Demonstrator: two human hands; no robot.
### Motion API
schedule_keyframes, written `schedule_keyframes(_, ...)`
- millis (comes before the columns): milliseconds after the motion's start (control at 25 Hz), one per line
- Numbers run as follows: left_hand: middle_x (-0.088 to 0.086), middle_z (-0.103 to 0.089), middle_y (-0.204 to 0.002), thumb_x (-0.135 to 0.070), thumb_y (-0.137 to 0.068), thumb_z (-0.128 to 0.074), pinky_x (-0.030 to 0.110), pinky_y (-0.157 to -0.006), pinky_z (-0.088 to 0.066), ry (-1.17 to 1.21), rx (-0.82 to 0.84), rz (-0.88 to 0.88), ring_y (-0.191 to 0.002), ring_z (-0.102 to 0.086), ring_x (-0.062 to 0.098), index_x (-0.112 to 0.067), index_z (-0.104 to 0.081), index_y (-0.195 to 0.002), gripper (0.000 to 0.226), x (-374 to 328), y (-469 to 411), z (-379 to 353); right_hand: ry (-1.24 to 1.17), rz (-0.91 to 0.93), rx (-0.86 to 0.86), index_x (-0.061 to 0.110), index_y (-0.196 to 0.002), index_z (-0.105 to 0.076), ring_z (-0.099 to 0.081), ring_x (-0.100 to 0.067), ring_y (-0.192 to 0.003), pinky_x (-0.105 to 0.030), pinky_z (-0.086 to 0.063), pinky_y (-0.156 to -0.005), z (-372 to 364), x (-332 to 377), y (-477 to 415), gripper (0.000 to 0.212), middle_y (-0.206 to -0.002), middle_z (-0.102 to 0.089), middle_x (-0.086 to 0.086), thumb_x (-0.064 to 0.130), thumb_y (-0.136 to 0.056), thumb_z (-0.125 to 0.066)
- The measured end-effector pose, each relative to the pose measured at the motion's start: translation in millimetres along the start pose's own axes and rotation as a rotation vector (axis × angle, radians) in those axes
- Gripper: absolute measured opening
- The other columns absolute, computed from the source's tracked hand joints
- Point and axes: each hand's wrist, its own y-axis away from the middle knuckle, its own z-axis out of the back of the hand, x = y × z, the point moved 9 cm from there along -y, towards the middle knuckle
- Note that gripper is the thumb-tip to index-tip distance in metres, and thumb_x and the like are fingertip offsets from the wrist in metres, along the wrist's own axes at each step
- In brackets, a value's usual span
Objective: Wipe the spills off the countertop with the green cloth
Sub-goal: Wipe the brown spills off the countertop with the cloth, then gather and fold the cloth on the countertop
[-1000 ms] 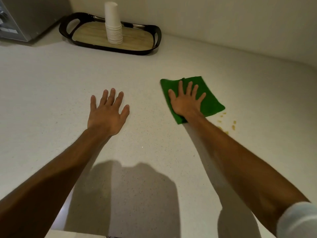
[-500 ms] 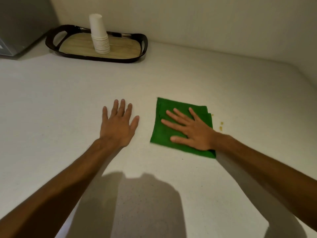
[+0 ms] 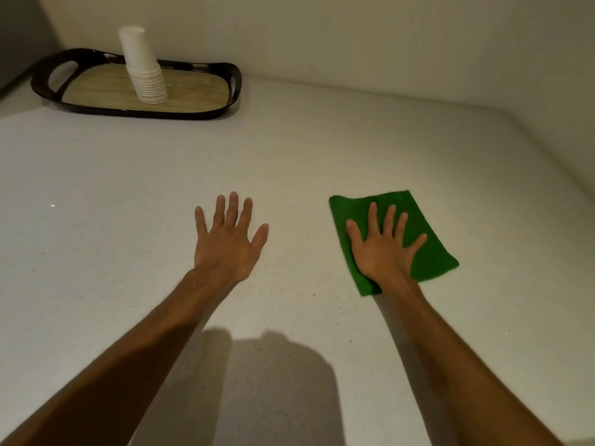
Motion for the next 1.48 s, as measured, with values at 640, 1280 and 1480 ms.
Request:
schedule_keyframes(640,0.003,0.01,-0.165,-0.065,-0.092,0.006,0.054,-0.121,0.004,-0.017,-0.025,-0.009,-0.152,0.012,0.023,-0.026,0.007,-0.156,0.076,0.3,2.0,-0.1,0.037,-0.118,-0.041,0.037,-0.163,0.001,0.008,-0.033,-0.158,-0.076,0.01,-0.114,31.3,-81.6,-73.1,0.086,-0.172,0.007,-0.007,0.081,-0.089,0.003)
schedule_keyframes(1280,0.014,-0.028,-0.16,-0.055,-0.098,-0.023,0.052,-0.121,-0.008,0.21,-0.131,-0.05,-0.152,-0.012,0.028,-0.02,-0.059,-0.133,0.061,-45.3,23.0,22.9,-0.168,0.087,-0.006,0.012,-0.163,-0.013,-0.008,-0.034,-0.156,-0.061,-0.01,-0.122,22.9,49.7,31.0,0.087,-0.169,-0.013,-0.018,0.063,-0.098,-0.04)
schedule_keyframes(1480,0.016,-0.062,-0.124,-0.029,-0.088,-0.059,0.042,-0.098,-0.037,0.423,-0.184,-0.052,-0.119,-0.052,0.035,-0.008,-0.064,-0.122,0.04,-70.3,18.8,36.9,-0.056,0.022,-0.079,0.008,-0.131,-0.055,-0.037,-0.033,-0.132,-0.053,-0.03,-0.104,41.4,9.2,30.4,0.051,-0.139,-0.047,-0.016,0.048,-0.103,-0.042)
